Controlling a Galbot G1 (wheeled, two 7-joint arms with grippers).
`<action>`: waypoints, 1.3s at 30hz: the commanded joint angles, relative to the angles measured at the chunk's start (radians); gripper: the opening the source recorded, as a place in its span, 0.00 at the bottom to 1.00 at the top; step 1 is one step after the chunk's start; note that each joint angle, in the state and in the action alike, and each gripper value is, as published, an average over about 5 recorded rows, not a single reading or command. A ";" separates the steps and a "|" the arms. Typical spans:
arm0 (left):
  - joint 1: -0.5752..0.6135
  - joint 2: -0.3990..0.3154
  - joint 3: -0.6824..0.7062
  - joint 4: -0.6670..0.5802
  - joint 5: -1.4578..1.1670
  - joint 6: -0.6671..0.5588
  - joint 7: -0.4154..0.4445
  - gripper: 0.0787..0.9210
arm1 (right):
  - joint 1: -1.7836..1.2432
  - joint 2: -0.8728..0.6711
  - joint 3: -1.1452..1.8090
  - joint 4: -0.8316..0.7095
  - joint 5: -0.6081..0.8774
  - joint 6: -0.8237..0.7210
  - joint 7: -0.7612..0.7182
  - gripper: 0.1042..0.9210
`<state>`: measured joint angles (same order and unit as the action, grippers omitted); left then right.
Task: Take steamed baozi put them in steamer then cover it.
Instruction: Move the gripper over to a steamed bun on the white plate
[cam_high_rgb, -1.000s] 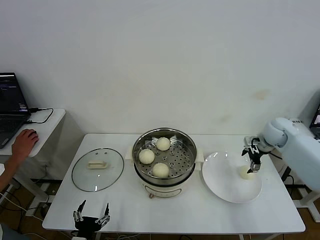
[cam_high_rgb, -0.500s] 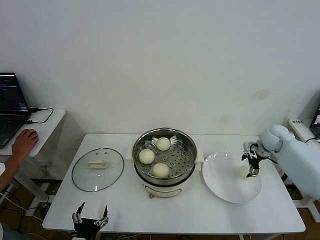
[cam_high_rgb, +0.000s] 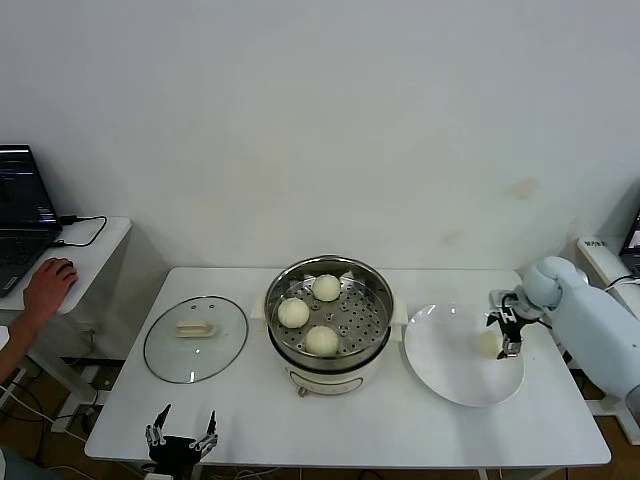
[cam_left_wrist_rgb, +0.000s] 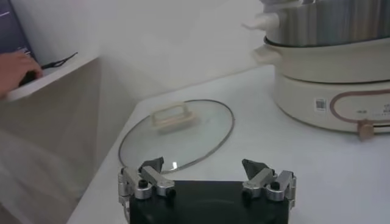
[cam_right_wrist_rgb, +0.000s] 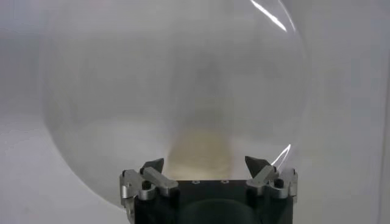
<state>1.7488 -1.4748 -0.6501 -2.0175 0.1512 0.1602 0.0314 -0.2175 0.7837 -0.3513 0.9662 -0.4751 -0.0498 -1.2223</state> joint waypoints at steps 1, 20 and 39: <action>0.001 0.001 -0.001 0.004 0.000 0.000 -0.001 0.88 | -0.008 0.024 0.013 -0.048 -0.025 0.021 0.016 0.88; 0.002 -0.002 0.005 0.008 0.011 -0.001 -0.002 0.88 | -0.004 0.046 0.014 -0.073 -0.034 0.023 0.030 0.88; -0.012 -0.002 0.007 0.006 0.011 -0.004 -0.005 0.88 | 0.110 -0.053 -0.080 0.094 0.131 -0.068 -0.024 0.63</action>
<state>1.7422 -1.4766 -0.6395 -2.0042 0.1626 0.1563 0.0271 -0.2008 0.7939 -0.3491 0.9356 -0.4805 -0.0572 -1.2107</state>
